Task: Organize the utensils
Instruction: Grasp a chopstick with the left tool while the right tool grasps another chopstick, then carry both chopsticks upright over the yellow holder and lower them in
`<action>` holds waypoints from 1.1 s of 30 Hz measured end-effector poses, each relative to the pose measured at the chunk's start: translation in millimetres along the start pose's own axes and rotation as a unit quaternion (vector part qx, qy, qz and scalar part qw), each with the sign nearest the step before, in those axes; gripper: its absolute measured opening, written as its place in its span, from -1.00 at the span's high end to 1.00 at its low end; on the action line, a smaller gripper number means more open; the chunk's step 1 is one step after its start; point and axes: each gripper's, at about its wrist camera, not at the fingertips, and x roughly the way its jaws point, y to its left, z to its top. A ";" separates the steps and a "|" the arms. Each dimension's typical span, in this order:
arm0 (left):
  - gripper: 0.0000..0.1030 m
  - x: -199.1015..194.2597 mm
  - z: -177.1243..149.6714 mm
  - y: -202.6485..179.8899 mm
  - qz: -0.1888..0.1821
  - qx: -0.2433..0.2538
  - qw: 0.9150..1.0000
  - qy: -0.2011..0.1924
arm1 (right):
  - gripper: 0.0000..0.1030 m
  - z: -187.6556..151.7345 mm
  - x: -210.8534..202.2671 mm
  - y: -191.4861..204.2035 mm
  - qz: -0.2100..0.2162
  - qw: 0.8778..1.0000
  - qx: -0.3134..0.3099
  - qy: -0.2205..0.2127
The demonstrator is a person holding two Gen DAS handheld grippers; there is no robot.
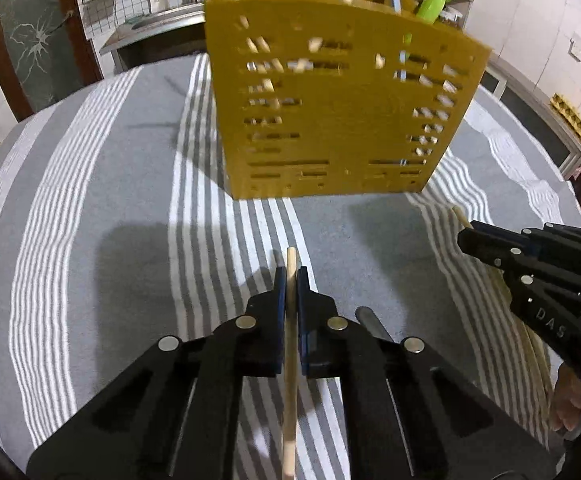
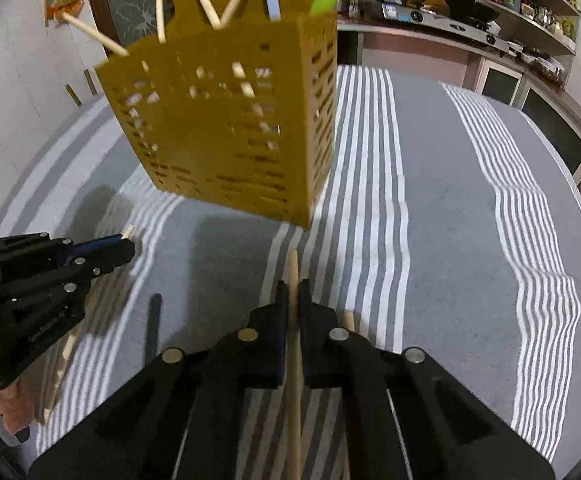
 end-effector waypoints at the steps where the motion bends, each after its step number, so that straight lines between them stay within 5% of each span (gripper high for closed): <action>1: 0.92 -5.2 1.6 0.9 -0.001 -0.001 1.000 -0.006 | 0.89 1.1 -5.0 1.0 0.001 1.000 -0.003 -0.008; 10: 0.92 -54.0 9.9 1.8 0.009 0.006 0.998 -0.066 | 0.89 17.2 -45.1 -2.4 -0.011 0.996 -0.015 -0.082; 17: 0.92 -90.4 18.1 1.1 -0.001 0.007 0.995 -0.104 | 0.89 23.4 -81.4 -18.5 0.032 0.990 0.020 -0.133; 33: 0.92 -133.6 18.8 -1.1 -0.020 0.007 0.987 -0.158 | 0.89 11.8 -124.1 -17.6 0.034 0.981 0.020 -0.189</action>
